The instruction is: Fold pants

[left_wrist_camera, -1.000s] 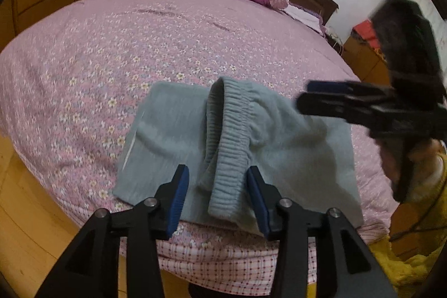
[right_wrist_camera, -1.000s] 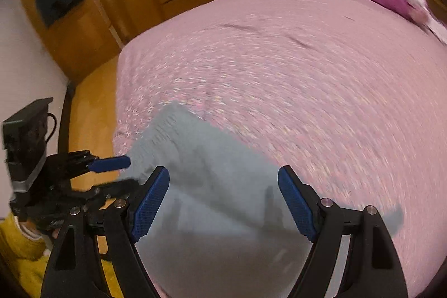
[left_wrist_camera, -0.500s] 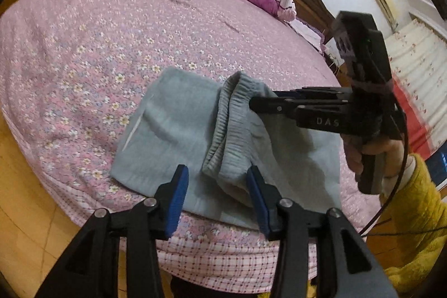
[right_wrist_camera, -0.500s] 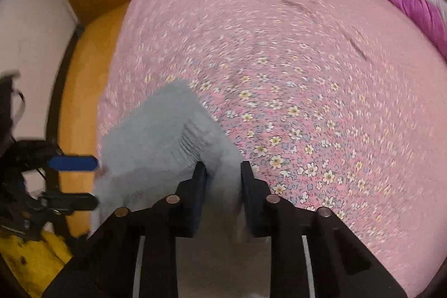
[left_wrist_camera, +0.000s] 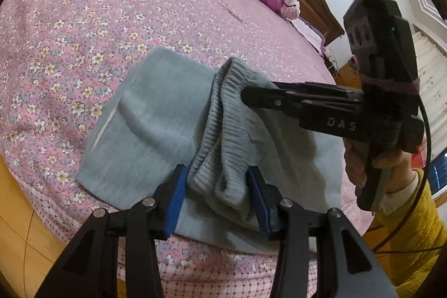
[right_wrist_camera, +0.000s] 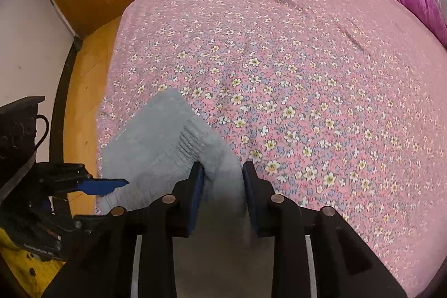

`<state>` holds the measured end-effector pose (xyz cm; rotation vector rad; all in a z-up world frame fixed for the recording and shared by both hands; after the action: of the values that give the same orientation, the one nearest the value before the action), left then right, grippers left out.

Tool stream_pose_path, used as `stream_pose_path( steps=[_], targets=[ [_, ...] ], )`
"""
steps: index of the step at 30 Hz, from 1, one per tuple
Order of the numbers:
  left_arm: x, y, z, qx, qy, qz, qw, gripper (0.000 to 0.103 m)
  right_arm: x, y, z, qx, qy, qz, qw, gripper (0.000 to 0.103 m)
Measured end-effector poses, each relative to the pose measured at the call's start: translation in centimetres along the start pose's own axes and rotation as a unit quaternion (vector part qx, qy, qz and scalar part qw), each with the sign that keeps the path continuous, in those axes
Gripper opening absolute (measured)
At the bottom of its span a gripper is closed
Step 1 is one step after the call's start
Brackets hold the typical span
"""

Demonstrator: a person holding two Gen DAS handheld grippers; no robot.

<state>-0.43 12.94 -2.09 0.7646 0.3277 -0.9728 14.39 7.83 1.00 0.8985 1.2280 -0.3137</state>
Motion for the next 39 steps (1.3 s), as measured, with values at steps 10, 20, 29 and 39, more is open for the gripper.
stream_pose_path(
  steps=[10, 20, 29, 39],
  targets=[
    [-3.4, 0.8, 2.4, 0.033, -0.009, 0.029, 0.999, 0.017, -3.2, 0.0, -0.2, 0.035, 0.015, 0.057, 0.998, 0.013],
    [-7.8, 2.5, -0.1, 0.04, 0.049, 0.063, 0.996, 0.018, -5.4, 4.4, -3.6, 0.026, 0.036, 0.11, 0.993, 0.013],
    [-4.9, 0.2, -6.1, 0.006, 0.131, 0.009, 0.9914, 0.042, -0.6, 3.3, -3.5, 0.073, 0.076, 0.053, 0.993, 0.018],
    [-8.1, 0.5, -1.8, 0.055, 0.165, 0.016, 0.9846, 0.043, -7.7, -5.9, 6.3, 0.183, -0.003, 0.091, 0.979, 0.021]
  ],
)
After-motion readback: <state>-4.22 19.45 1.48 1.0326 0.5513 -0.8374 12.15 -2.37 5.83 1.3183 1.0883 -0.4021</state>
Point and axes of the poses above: each gripper's, at about its wrist camera, not at the fingertips, and x roughly the way its jaws point, z to its right, y to its top, the point moved 6 cm from there along x, roughly the way its jaws point, and after that the axes turned 14 degrees about -y, right-handed, at the moved point
